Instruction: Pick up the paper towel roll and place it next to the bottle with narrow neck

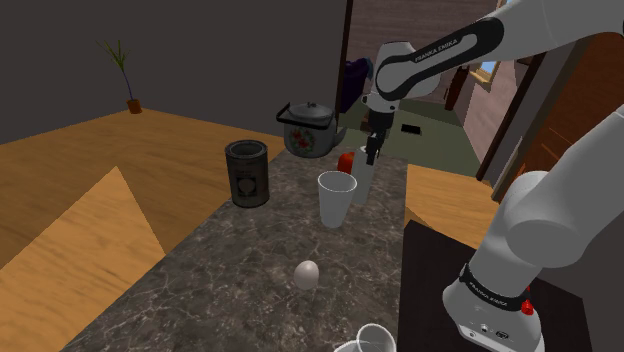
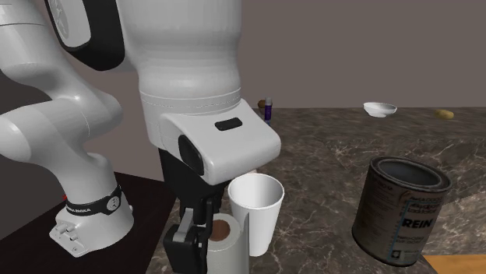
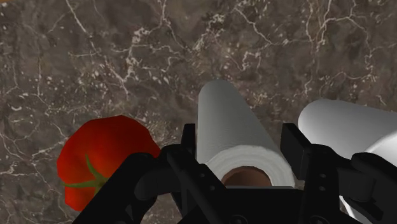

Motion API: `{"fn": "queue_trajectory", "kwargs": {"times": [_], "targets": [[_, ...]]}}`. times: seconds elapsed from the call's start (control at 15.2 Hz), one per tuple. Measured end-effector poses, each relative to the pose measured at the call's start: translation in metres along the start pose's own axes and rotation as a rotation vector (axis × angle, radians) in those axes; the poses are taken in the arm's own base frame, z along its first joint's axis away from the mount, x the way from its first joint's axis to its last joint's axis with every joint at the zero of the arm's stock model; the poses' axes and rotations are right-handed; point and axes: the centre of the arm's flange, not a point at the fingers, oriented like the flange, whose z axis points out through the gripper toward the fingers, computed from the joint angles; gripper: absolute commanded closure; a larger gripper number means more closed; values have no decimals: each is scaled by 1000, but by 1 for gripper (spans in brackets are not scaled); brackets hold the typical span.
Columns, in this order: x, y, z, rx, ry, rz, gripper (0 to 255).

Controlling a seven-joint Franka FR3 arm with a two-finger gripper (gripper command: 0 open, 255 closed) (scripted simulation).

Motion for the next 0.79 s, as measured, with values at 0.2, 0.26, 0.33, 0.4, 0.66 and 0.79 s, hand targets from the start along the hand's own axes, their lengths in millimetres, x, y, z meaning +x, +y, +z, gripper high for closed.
{"fn": "queue_trajectory", "kwargs": {"times": [0.2,0.26,0.33,0.4,0.66,0.79], "targets": [[0,0,0,0,0,0,255],[0,0,0,0,0,0,255],[0,0,0,0,0,0,255],[0,0,0,0,0,0,255],[-1,-2,-15,1,-2,0,255],[-1,-2,-26,1,-2,-1,255]]}}
